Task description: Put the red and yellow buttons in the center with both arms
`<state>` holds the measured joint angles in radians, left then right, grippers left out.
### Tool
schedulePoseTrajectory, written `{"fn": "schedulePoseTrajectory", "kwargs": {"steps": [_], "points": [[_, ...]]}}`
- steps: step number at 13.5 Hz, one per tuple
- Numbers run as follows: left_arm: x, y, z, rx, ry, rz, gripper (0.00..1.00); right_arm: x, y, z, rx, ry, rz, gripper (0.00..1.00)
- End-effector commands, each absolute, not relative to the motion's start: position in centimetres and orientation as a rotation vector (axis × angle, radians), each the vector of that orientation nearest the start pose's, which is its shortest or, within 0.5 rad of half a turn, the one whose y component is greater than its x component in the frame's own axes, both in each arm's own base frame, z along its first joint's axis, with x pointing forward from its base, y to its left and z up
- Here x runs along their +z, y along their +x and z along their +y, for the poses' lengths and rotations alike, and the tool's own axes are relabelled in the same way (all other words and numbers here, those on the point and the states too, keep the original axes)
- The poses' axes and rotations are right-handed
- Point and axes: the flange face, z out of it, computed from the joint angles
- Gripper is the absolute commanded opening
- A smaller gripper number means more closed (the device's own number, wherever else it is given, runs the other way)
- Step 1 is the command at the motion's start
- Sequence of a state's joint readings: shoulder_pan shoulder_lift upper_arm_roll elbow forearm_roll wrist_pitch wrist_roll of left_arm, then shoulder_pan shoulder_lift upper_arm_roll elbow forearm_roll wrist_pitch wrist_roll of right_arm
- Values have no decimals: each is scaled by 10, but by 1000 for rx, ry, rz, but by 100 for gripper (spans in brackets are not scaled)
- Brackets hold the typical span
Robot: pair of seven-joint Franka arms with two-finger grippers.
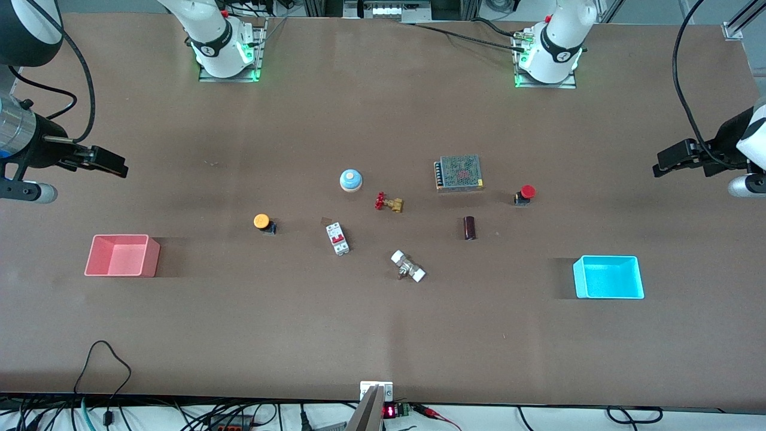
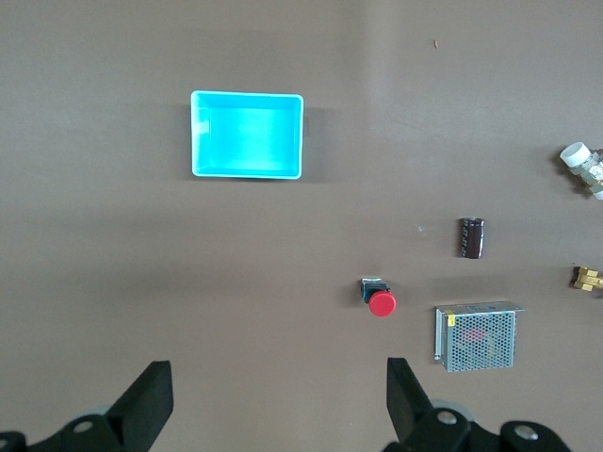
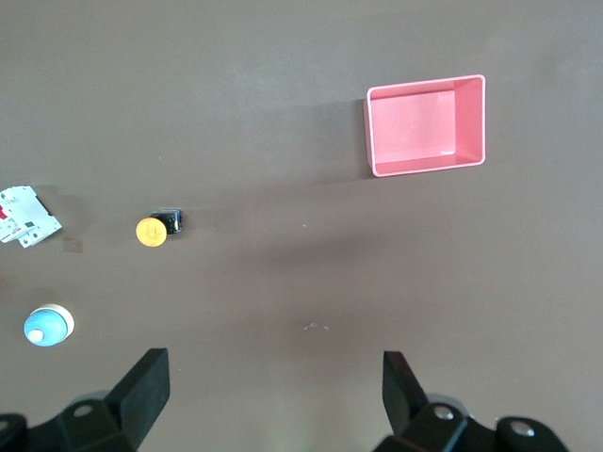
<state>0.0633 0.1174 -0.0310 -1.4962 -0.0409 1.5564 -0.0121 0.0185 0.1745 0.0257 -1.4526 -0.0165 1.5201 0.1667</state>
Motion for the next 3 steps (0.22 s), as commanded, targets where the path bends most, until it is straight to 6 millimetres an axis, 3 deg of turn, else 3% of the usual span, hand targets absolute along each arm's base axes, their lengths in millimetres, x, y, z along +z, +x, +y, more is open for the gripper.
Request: {"fn": "schedulePoseTrajectory", "kwargs": {"steps": [1,3], "points": [[595,577,16,82,-3169,-79,100,581,595,22,149,-3137,198,100],[595,577,16,82,-3168,-79,100,581,595,19,147,-3137,207,100]]}}
